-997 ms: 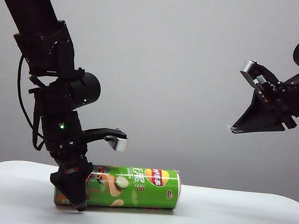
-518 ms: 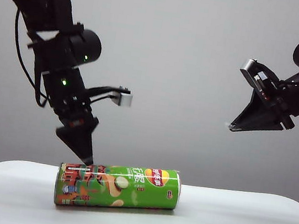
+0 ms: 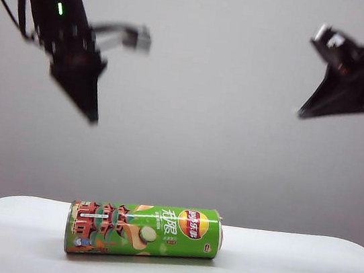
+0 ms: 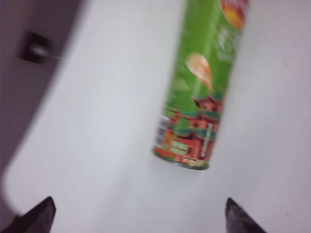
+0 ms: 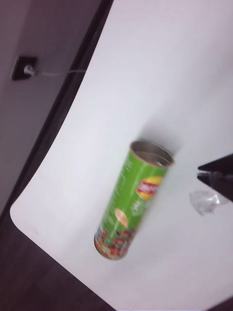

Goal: Pick up the green tub of chips from the desk, push the transparent container that's holding the chips and has slipped out back in, and finally put the chips back on the desk.

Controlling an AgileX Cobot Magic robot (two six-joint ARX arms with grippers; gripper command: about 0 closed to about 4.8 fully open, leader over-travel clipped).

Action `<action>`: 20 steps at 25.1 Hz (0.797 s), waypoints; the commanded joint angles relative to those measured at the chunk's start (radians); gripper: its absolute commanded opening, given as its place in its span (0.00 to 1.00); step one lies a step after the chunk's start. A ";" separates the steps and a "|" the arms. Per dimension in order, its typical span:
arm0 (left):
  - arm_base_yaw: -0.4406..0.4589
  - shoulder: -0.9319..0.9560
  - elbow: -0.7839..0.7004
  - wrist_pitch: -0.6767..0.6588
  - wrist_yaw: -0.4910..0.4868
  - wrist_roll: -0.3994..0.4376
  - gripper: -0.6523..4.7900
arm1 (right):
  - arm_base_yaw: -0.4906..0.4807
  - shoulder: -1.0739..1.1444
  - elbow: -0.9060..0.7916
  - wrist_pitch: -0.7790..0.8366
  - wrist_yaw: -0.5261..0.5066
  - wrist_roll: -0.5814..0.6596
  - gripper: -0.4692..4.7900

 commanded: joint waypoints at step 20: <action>0.203 -1.081 -0.781 0.538 -0.026 -0.497 1.00 | -0.007 -0.989 -0.686 0.433 0.332 0.328 0.07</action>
